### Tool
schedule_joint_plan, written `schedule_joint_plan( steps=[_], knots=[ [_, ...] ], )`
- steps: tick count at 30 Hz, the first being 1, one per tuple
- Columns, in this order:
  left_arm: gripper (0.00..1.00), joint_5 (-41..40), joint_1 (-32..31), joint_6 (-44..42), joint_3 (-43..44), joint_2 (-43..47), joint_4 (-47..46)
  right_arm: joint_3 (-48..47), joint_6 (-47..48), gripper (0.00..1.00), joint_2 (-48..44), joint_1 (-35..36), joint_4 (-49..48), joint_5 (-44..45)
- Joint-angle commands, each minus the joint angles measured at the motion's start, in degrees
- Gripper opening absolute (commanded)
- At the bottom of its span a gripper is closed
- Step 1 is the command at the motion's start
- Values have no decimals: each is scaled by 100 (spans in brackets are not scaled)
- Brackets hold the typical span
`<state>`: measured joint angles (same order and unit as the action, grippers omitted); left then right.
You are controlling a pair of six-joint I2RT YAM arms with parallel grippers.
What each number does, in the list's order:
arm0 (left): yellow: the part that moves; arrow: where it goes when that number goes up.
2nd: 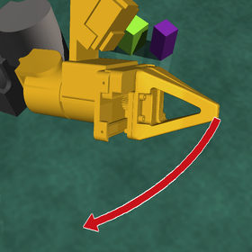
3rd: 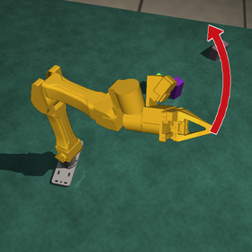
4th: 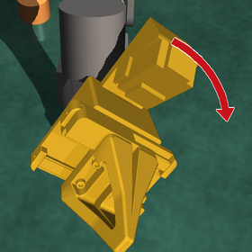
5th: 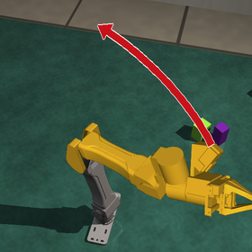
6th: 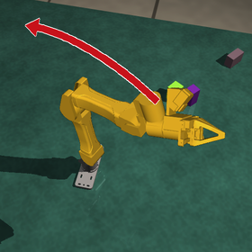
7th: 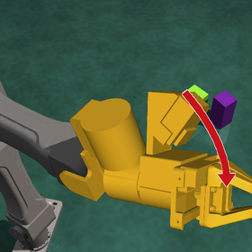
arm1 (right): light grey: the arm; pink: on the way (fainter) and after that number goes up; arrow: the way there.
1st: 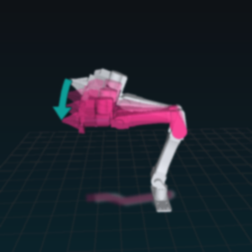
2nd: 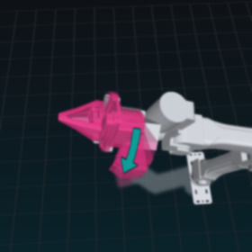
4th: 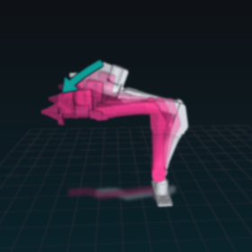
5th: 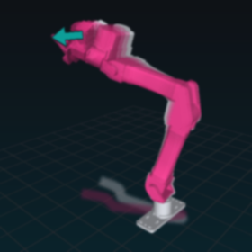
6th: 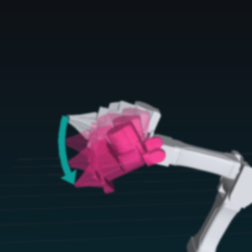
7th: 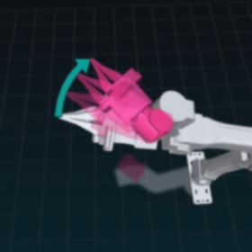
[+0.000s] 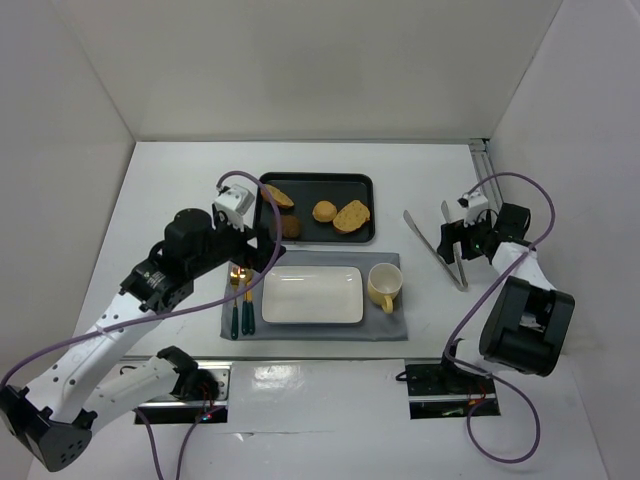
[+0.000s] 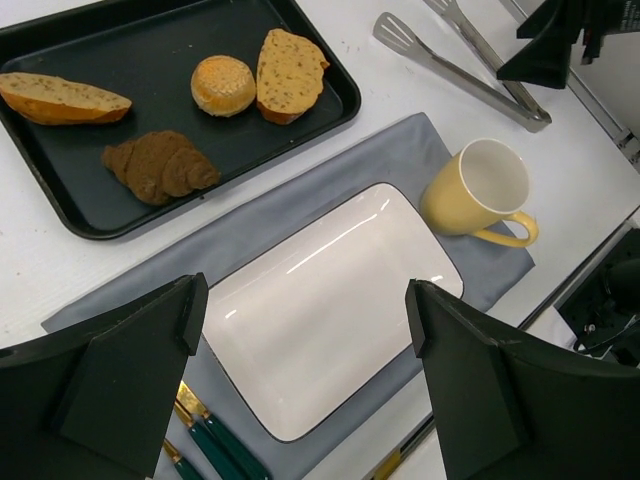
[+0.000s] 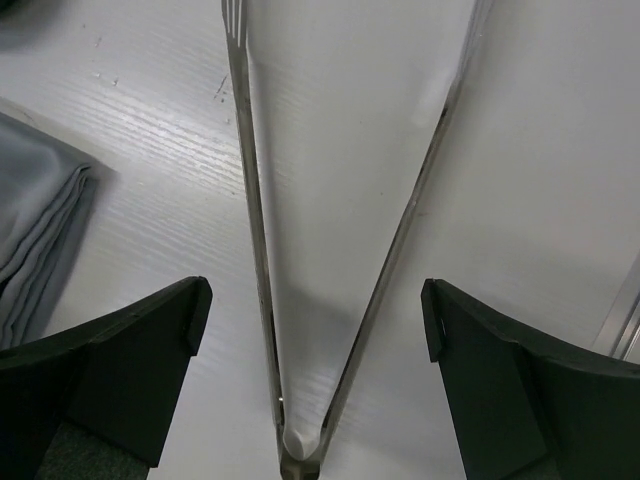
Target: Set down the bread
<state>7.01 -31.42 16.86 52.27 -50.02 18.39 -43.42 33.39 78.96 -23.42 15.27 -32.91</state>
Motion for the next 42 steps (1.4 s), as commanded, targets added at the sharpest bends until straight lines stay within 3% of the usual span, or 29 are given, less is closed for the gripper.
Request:
schedule_joint_plan(
  steps=[1, 23, 26, 29, 30, 35, 42],
  knots=[
    [100, 283, 22, 63, -24, 106, -204, 193, 318, 100, -30, 250, -726, 583],
    [100, 284, 22, 115, -24, 168, -257, 9, 792, 100, 1148, 487, -762, 777],
    [100, 284, 22, 115, -24, 168, -257, 9, 854, 93, 1209, 487, -762, 830],
    [100, 284, 22, 115, -24, 168, -257, 9, 915, 77, 1262, 487, -814, 891],
    [100, 284, 22, 115, -24, 168, -257, 9, 915, 66, 1323, 487, -815, 891],
    [100, 231, 22, 115, -24, 168, -257, 9, 915, 41, 1377, 487, -754, 839],
    [100, 179, 22, 115, -24, 168, -257, -263, 810, 26, 974, 487, -280, 417]
  ],
)
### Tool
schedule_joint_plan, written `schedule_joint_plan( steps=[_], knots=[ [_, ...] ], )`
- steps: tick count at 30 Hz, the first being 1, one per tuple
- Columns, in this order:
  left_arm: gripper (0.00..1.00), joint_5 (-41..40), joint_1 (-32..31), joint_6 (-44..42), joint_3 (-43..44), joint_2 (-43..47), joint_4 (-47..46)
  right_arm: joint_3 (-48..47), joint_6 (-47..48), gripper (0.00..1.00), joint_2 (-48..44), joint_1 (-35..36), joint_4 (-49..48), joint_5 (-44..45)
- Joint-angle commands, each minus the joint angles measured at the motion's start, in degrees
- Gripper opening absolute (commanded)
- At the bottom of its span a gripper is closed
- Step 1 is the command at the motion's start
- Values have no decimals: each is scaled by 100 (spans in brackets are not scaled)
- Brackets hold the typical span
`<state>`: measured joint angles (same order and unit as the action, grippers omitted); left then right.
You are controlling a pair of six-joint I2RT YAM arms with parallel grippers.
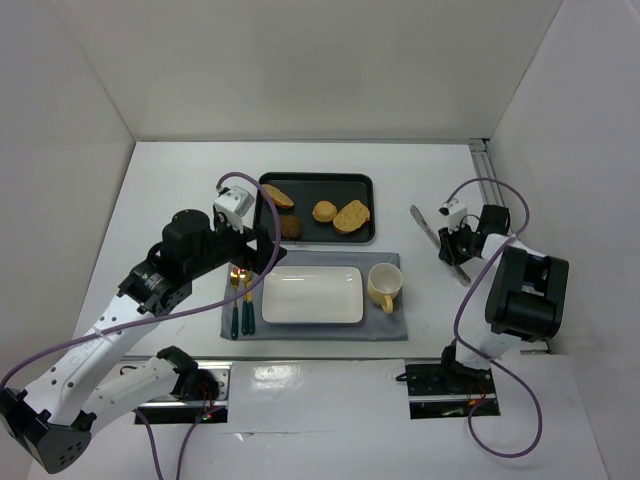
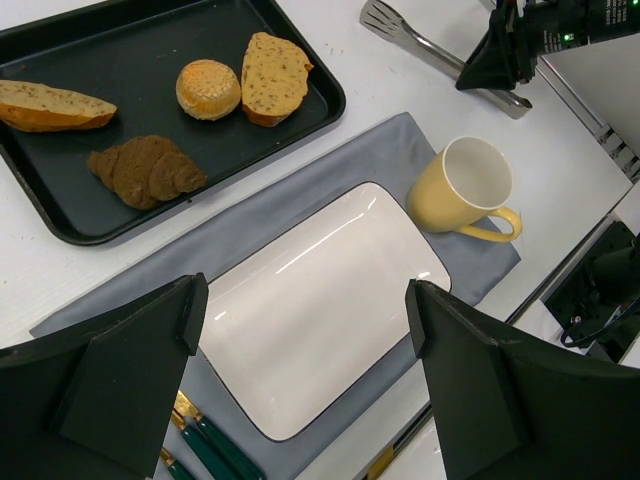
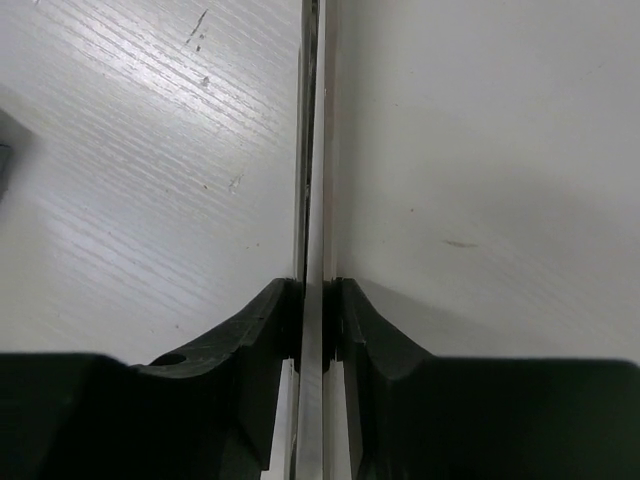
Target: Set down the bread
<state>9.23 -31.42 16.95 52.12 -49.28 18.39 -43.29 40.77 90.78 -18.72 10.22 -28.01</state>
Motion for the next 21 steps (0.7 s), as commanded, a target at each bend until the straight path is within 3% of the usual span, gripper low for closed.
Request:
schedule_joint_plan(
  steps=[1, 4, 7, 11, 21],
  knots=[
    [100, -45, 22, 107, -9, 94, -257, -329, 1, 26, -306, 18, 313, -151],
    [100, -97, 22, 54, -9, 94, -257, -644, -139, 27, -736, 18, 744, -476],
    [100, -158, 22, 54, -9, 94, -257, -1031, -271, 44, -1115, 18, 1236, -933],
    [100, -211, 22, 54, -61, 41, -257, -1471, -385, 52, -1361, 78, 1693, -1250],
    [100, -264, 22, 1, -61, -73, -257, -2078, -614, 53, -1336, 861, 2098, -1383]
  ],
)
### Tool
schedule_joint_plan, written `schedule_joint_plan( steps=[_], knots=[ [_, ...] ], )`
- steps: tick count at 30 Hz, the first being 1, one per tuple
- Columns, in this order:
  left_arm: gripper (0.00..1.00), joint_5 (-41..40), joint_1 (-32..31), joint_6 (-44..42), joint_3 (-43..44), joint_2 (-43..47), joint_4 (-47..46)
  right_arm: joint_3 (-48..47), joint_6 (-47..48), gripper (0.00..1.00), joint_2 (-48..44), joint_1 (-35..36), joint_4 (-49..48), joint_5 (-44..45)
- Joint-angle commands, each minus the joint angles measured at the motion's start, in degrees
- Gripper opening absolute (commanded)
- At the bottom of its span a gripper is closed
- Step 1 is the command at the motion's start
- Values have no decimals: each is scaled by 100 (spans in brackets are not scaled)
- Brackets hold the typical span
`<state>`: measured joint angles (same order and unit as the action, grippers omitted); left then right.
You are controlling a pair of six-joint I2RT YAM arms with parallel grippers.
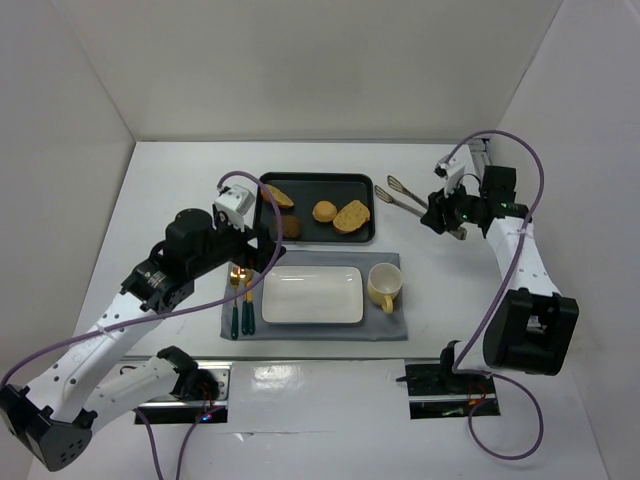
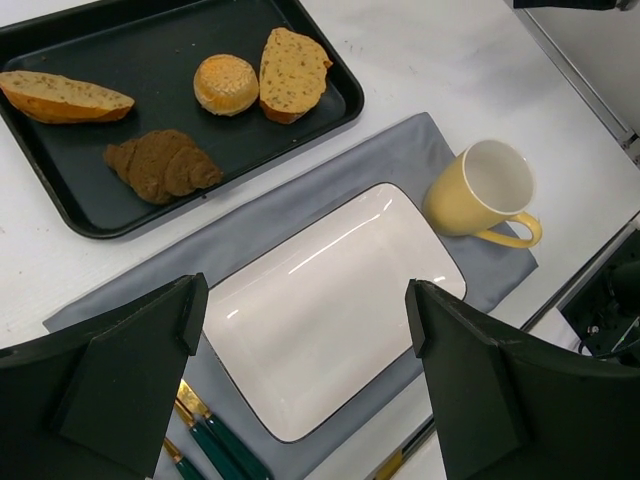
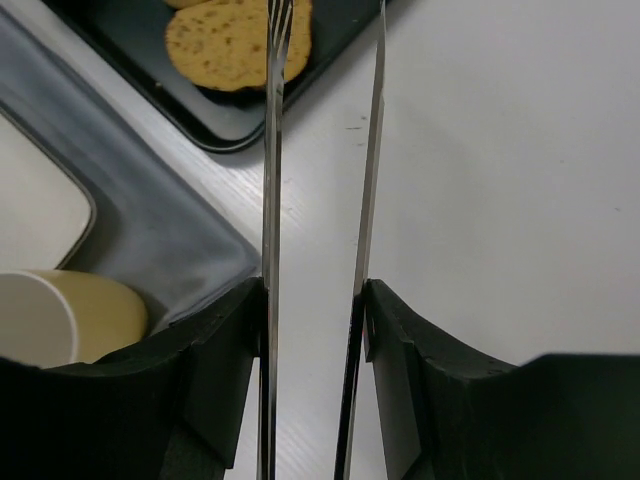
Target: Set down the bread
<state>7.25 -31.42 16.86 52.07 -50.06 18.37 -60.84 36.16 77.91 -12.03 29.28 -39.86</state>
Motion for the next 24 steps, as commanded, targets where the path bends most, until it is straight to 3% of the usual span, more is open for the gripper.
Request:
schedule_joint_plan(
  steps=[1, 14, 24],
  knots=[
    [100, -126, 22, 10, -109, 5, -255, -376, -153, 53, 48, 366, 245, -198],
    [100, -241, 22, -43, -110, 5, -255, -798, -153, 55, 795, 1931, 148, 241],
    [100, -294, 22, -43, -110, 5, -255, -1088, -312, 56, 1438, 2328, -325, 628]
  ],
)
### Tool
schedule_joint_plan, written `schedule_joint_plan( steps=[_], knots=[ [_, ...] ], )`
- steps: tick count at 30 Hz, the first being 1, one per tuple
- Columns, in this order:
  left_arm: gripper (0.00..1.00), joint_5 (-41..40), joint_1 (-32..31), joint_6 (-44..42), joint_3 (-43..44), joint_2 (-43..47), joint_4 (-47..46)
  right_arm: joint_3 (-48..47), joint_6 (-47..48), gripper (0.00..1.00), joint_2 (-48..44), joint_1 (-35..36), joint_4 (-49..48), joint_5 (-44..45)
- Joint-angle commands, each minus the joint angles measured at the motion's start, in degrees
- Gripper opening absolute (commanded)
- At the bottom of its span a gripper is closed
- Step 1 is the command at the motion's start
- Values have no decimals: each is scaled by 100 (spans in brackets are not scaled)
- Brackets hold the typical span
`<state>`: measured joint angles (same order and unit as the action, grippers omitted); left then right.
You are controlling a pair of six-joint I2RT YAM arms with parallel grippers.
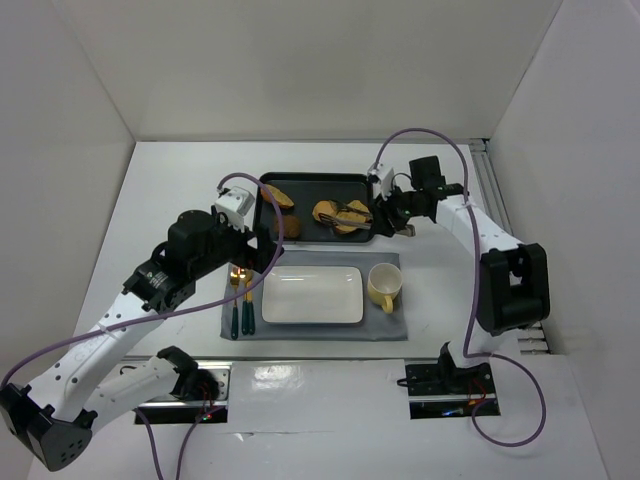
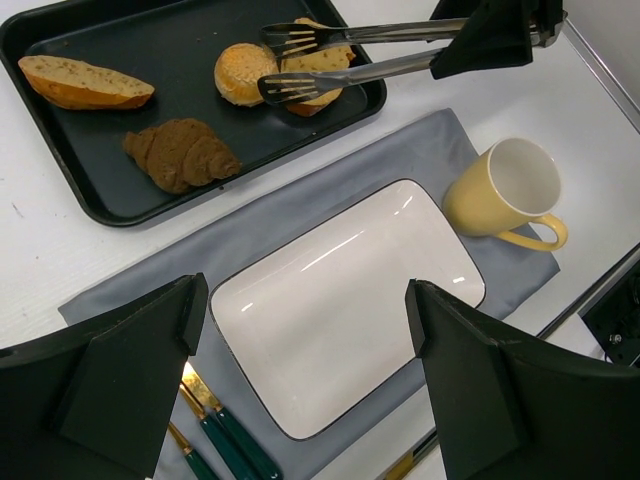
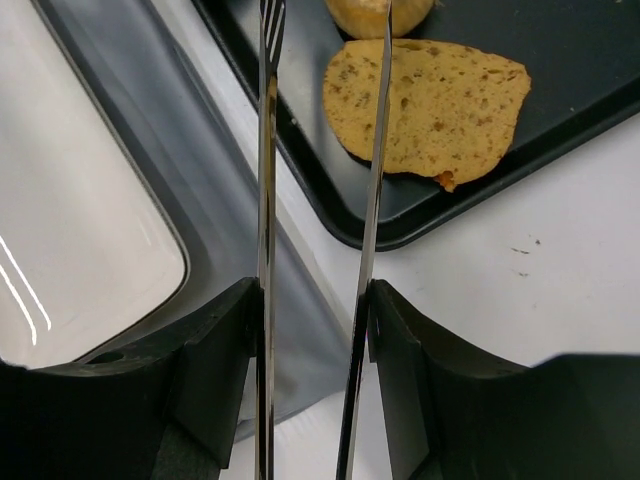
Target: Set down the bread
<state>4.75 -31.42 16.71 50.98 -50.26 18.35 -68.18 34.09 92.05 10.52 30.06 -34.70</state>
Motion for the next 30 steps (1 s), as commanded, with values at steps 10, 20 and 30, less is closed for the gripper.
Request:
schedule_joint_plan(
  steps=[10, 20, 30],
  knots=[
    [100, 8, 22, -27, 0, 25, -306, -512, -104, 58, 436, 73, -554, 227],
    [100, 8, 22, -27, 0, -28, -306, -749, -104, 65, 884, 125, -502, 165],
    [100, 8, 22, -27, 0, -28, -306, -855, -104, 42, 1061, 178, -502, 218]
  ],
)
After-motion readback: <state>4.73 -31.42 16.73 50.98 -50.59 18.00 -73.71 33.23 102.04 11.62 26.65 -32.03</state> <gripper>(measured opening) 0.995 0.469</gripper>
